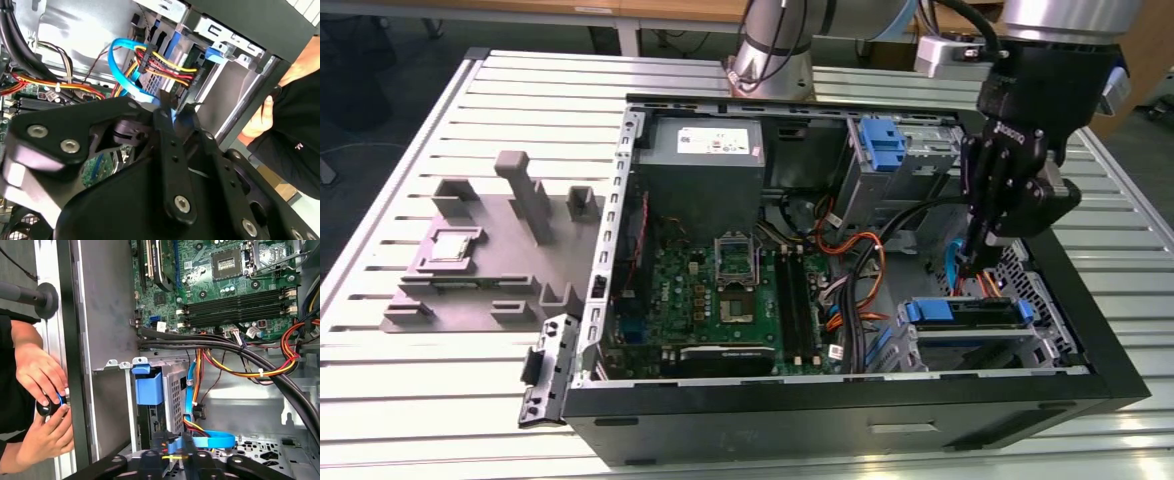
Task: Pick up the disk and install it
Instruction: 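Insert the first disk wire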
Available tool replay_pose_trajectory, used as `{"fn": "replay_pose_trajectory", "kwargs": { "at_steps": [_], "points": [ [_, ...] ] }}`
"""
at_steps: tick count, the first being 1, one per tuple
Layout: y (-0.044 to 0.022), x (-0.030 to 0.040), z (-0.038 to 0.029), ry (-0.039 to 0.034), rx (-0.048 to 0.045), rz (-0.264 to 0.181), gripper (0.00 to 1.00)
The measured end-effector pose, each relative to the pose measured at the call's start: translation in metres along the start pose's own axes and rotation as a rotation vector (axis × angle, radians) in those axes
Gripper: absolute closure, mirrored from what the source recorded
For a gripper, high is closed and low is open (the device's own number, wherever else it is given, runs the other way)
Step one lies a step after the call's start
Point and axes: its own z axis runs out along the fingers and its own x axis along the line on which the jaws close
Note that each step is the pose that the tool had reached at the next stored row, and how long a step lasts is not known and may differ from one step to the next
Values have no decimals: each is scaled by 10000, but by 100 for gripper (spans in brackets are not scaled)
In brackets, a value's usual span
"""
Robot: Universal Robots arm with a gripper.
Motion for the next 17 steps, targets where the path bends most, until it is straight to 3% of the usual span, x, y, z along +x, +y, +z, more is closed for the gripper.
{"fn": "replay_pose_trajectory", "kwargs": {
  "at_steps": [2, 6, 13, 15, 17],
  "points": [
    [0, -5, 13, 0, 0, 1, 84],
    [-2, 13, 25, 1, 0, -1, 84],
    [-4, 105, 84, -23, 55, -68, 84],
    [-2, 119, 104, -123, 62, -83, 84],
    [0, 129, 114, -324, 60, -82, 84]
  ]
}}
